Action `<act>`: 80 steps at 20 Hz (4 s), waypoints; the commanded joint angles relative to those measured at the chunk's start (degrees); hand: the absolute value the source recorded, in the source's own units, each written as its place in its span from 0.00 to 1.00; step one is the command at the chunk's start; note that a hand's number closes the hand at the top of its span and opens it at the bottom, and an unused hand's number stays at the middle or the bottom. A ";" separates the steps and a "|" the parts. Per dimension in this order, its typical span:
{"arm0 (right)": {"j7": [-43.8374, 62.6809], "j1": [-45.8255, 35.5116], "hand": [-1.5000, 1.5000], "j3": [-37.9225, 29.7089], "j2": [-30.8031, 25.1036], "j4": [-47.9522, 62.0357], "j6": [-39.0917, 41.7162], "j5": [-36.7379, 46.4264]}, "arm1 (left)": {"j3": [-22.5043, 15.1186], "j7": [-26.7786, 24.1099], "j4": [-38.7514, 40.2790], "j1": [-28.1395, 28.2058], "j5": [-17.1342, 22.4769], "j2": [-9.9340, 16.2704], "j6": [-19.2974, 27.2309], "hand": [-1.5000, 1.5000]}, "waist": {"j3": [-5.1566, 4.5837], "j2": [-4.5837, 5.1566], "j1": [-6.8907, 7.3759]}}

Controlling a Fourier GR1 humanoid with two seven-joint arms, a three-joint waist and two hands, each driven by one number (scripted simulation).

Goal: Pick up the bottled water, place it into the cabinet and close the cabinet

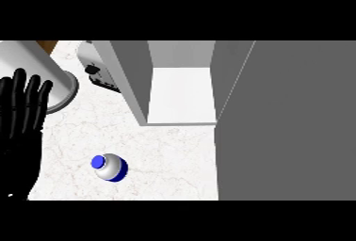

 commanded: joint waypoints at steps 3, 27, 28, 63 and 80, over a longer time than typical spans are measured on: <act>1.89 4.73 0.00 0.83 -0.97 -6.91 1.04 0.45 | 1.38 -3.72 -1.75 4.15 14.20 4.50 -13.20 0.00 | 0.82 1.80 0.59; 24.86 9.43 0.00 18.81 1.85 -24.76 2.57 1.18 | 17.53 14.58 -0.60 20.52 58.87 22.53 -40.10 0.00 | 0.92 2.05 1.30; 21.24 14.62 0.00 20.26 1.18 -26.29 3.55 2.12 | 14.96 16.59 -3.05 18.64 55.66 21.07 -35.51 0.00 | 0.95 2.02 0.93; 26.93 10.26 0.00 27.37 -1.18 -28.75 -3.63 7.60 | 10.55 -18.01 49.83 3.24 -2.73 4.96 -47.11 0.00 | 0.83 2.10 0.26; 28.52 8.79 0.00 28.31 -3.35 -30.20 -5.76 6.68 | 7.32 -43.28 85.44 -13.55 -11.55 8.01 -39.22 0.00 | 0.74 2.28 -0.43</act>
